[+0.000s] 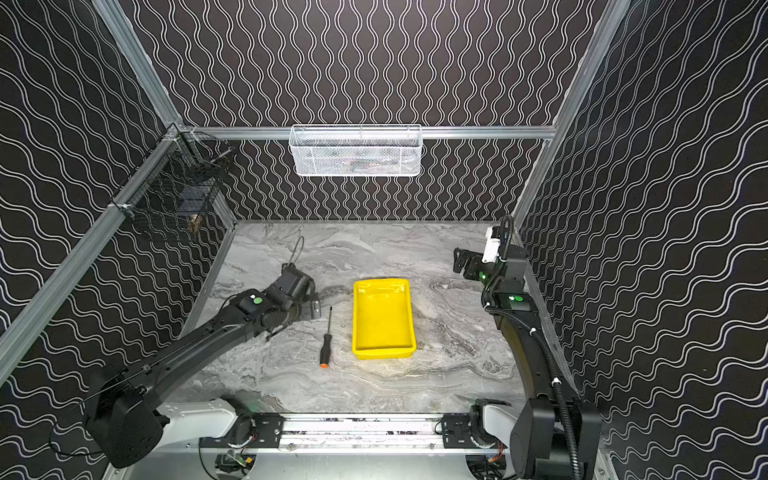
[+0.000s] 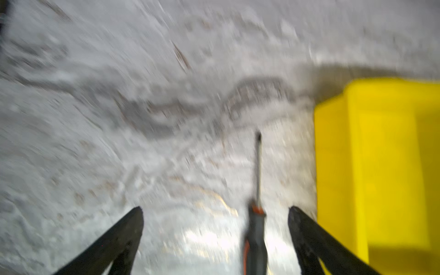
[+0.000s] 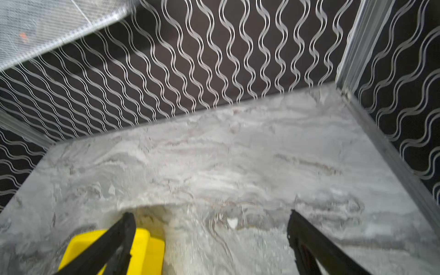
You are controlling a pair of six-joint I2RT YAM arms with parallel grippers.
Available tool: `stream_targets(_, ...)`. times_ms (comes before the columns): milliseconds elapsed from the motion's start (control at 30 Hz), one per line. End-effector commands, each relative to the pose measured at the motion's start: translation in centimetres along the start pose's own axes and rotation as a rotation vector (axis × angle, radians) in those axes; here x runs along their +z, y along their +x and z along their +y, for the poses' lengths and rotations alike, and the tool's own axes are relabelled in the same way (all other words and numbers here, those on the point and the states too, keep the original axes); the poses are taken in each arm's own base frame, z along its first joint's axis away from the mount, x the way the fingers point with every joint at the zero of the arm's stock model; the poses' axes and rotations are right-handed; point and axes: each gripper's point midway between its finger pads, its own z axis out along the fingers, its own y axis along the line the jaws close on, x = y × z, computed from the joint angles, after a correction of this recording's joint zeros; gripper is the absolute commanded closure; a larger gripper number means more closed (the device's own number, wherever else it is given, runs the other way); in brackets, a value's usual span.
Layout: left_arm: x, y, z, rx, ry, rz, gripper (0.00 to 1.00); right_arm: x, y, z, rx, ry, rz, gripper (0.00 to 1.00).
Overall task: Put the screwdriver in the bin
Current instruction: 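Reach the left gripper down over the screwdriver handle while the right arm lifts aside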
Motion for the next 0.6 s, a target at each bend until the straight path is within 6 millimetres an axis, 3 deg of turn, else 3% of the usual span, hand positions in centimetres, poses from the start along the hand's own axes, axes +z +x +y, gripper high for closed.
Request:
stream_targets(0, 0.0, 3.8, -1.3, -0.025, 0.028, 0.142, 0.07, 0.3, 1.1, 0.1, -0.003, -0.014, 0.041, 0.00)
stream_targets(267, 1.7, 8.8, -3.5, 0.044, 0.085, 0.280, 0.12, 1.2, 1.7, -0.2, 0.002, -0.016, 0.073, 0.01)
stream_targets(567, 3.3, 11.8, -4.1, 0.088, 0.126, 0.366, 0.21, 1.4, 2.0, -0.2, -0.001, -0.018, 0.088, 0.01)
